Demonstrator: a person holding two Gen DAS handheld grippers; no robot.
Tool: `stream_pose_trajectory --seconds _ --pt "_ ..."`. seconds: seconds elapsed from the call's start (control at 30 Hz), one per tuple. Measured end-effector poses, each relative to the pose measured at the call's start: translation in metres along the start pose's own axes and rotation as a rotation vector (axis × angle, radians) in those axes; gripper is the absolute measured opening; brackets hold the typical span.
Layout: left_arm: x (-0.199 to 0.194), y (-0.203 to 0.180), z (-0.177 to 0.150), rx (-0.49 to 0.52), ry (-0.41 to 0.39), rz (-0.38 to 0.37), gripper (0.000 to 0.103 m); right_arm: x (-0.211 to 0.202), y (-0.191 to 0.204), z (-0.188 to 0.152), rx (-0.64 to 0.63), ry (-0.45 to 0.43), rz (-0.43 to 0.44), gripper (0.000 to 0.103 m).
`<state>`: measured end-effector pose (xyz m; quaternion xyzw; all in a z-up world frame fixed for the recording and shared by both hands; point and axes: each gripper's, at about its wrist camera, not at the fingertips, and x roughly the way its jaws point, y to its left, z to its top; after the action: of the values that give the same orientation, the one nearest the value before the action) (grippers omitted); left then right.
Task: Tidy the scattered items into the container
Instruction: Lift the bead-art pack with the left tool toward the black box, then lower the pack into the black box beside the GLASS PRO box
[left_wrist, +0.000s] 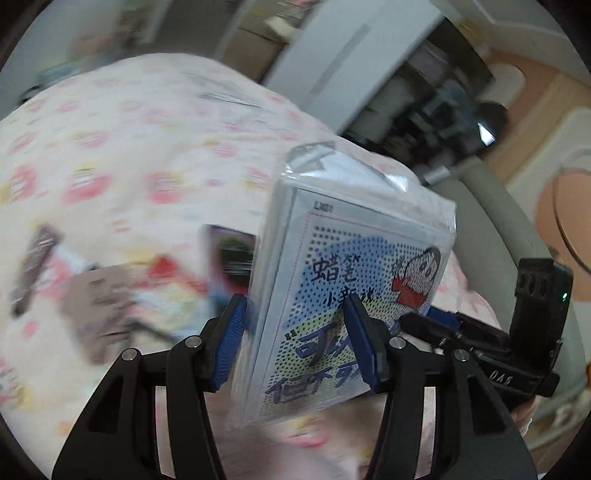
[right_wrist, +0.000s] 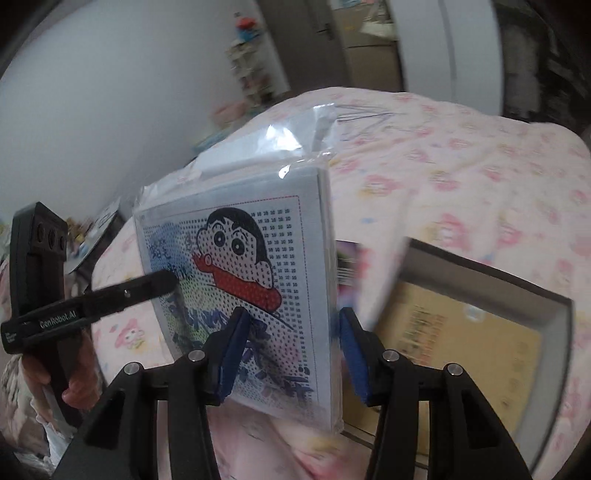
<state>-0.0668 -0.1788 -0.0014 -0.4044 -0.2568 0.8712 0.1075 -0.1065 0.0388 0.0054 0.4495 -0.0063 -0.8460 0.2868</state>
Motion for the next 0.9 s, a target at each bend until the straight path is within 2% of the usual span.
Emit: stream_pose_trajectory --seconds 0.17,0.3,0.43,0.53,0.63,0.7,0.83,0.9 --pt "0.078 -0.05 -0.001 0.06 0.118 -0.034 0.054 -0.018 -0.089 -0.038 0.155 0.038 -0.07 0.046" --pt "0.133 -0.077 -0.013 0.091 0.209 0.003 0.054 -0.012 -0.147 -0.043 0.232 0.051 -0.087 0.046" --pt "0.171 -0.088 -0.031 0.109 0.3 0.062 0.056 0.014 -0.182 -0.039 0.278 0.087 -0.105 0.048" --pt "0.188 -0.089 -0.044 0.109 0.339 0.125 0.056 0.038 -0.187 -0.047 0.288 0.158 -0.085 0.048" --pt "0.193 -0.099 -0.049 0.162 0.345 0.2 0.056 0.062 -0.184 -0.068 0.301 0.236 -0.062 0.049" --pt "0.198 -0.106 -0.056 0.199 0.36 0.236 0.061 0.068 -0.181 -0.072 0.3 0.243 -0.072 0.049" --pt "0.209 -0.107 -0.064 0.195 0.415 0.231 0.064 0.067 -0.175 -0.075 0.303 0.229 -0.136 0.049" --pt "0.215 -0.098 -0.064 0.148 0.441 0.212 0.065 0.069 -0.169 -0.079 0.3 0.223 -0.161 0.049"
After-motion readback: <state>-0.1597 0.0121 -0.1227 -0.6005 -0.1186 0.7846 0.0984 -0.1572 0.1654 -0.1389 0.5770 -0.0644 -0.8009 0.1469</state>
